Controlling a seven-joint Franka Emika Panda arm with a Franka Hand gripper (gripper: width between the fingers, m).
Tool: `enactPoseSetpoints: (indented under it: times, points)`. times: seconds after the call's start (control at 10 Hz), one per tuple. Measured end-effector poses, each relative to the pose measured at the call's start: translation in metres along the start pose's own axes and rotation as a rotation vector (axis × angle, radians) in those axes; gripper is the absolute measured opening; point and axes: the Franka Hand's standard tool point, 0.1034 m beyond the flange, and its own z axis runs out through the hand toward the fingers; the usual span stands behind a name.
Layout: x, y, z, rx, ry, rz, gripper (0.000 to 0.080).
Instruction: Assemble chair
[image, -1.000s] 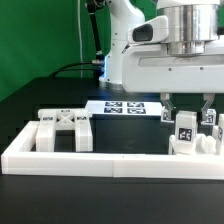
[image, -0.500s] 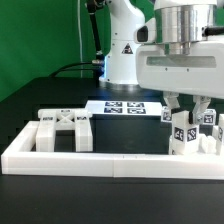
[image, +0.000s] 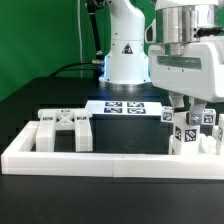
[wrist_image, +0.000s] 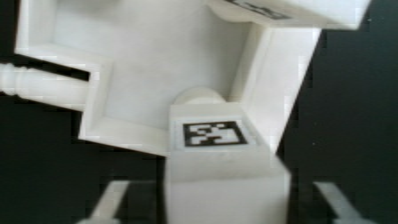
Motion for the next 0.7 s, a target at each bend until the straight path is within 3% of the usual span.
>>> enactPoseSetpoints:
  times: [0.1,0.2,0.3,0.7]
  points:
    - [-0.0002,-0.0001,0.0000,0.000,0.000,-0.031,0.0540]
    - [-0.0016,-0.0012,-0.0006,0.000,0.000,-0.086,0.0540]
    - [-0.0036,-0.0022,-0.0008,0.001,0.000,-0.184,0.0624]
    - [-0.0049,-0.0015,0.0008,0.007,0.008,-0.605,0.0649]
